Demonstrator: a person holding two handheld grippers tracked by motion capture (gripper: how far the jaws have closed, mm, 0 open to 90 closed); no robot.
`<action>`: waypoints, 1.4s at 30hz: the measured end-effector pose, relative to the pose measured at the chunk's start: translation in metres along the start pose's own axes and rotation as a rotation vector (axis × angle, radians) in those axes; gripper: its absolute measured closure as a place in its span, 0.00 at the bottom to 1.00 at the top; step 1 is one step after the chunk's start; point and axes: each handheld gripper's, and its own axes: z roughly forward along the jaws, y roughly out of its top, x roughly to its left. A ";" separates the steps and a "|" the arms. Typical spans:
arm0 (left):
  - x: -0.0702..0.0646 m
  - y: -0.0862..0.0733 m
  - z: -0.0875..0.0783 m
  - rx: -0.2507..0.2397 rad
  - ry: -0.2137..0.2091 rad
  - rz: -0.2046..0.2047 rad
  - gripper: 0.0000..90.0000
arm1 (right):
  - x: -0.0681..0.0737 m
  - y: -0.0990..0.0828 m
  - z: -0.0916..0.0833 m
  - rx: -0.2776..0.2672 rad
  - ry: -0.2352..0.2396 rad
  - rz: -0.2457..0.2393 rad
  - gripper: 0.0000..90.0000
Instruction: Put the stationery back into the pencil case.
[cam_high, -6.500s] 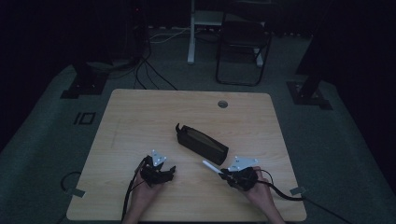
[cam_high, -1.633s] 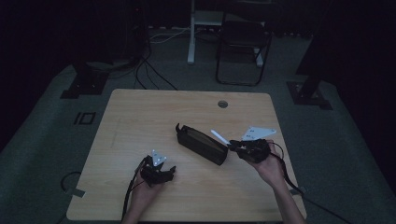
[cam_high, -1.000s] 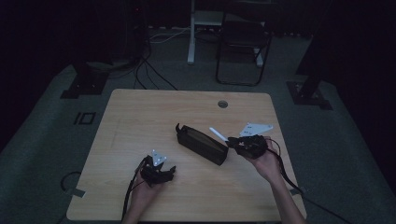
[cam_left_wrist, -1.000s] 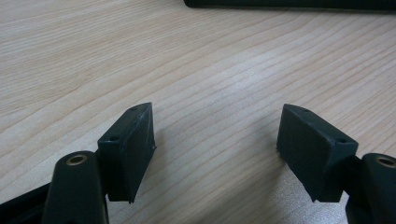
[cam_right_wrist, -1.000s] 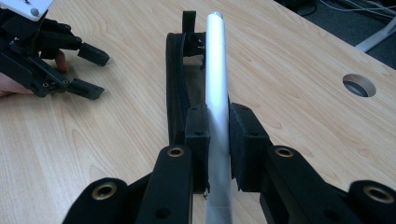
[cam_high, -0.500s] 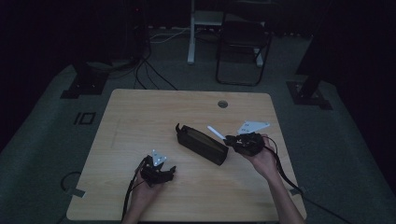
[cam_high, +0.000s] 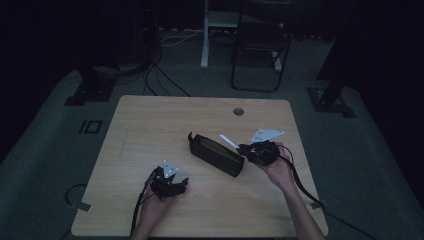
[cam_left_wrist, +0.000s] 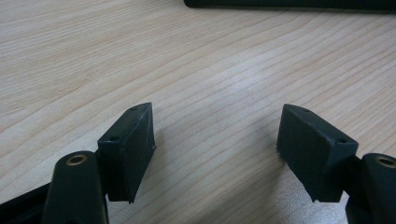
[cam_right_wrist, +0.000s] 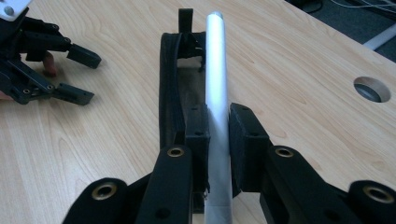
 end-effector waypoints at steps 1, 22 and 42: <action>0.000 0.000 0.000 0.000 0.000 0.000 0.31 | 0.000 0.000 0.001 0.002 -0.001 0.001 0.87; 0.000 0.000 0.000 0.001 0.000 0.001 0.31 | -0.002 0.011 0.023 -0.006 0.016 0.005 0.87; 0.000 0.000 0.000 -0.002 0.000 -0.001 0.31 | -0.001 0.029 0.038 -0.007 0.025 -0.027 0.87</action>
